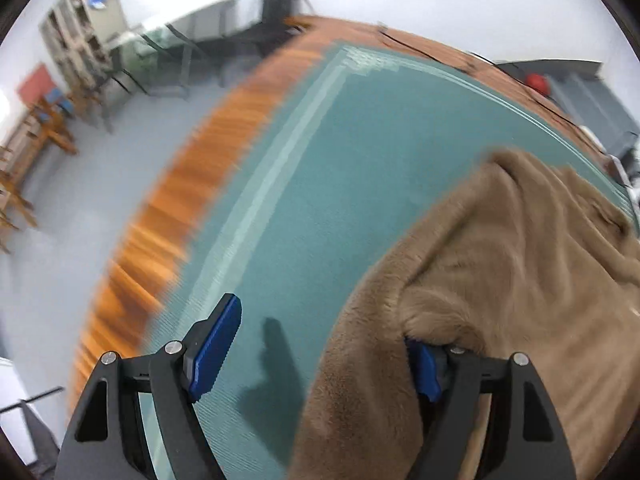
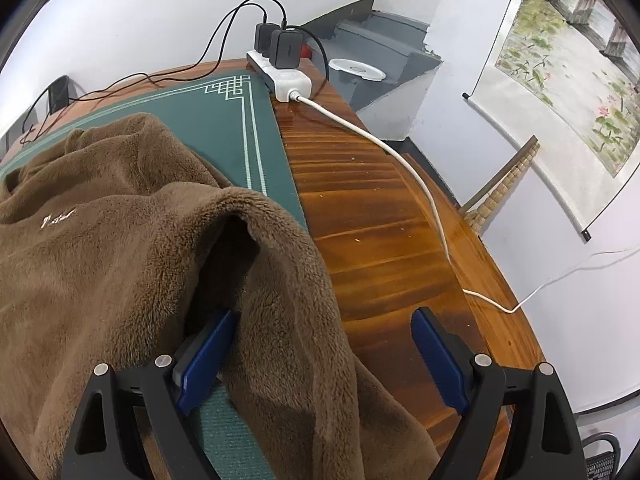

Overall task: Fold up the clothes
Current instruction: 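Lower the sweater onto the table and open both grippers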

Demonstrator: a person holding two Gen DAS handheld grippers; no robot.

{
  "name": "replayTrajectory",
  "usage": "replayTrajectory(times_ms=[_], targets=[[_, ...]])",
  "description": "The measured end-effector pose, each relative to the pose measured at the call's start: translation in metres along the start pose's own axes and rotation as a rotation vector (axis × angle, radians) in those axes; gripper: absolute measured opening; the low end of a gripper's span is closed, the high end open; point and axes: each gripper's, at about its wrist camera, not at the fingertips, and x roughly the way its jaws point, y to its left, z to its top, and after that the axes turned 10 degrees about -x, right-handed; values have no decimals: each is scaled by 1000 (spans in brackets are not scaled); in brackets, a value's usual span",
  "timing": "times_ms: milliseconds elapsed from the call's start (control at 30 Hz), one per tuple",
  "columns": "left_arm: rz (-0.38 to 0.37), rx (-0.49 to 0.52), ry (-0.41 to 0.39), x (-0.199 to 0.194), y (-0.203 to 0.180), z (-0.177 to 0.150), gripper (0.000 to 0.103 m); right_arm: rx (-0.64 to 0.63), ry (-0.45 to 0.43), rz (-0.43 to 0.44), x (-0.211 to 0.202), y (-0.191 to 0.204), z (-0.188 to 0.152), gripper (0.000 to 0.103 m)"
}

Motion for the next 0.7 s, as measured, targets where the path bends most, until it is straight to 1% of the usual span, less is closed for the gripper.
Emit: replayTrajectory(times_ms=[33,67,167,267,333,433,533,567,700], targets=[[8,1,-14,-3,10,9,80,-3,1,-6,0,-1,0,90],[14,13,-29,-3,7,19,81,-5,2,-12,-1,-1,0,90],[63,94,-66,4,-22,39,81,-11,9,-28,-1,-4,1,90],[97,136,-32,11,-34,37,82,-20,10,-24,-4,-1,1,90],[108,150,-15,16,-45,35,82,-55,-11,-15,-15,5,-1,90],[70,130,6,11,-48,22,81,-132,-61,29,-37,15,-10,90],[25,105,34,5,-52,6,82,-258,-133,95,-73,29,-31,90],[11,97,43,3,-53,1,82,-304,-148,122,-85,35,-41,90],[-25,76,53,-24,-37,-35,82,-473,-183,209,-130,56,-89,90]])
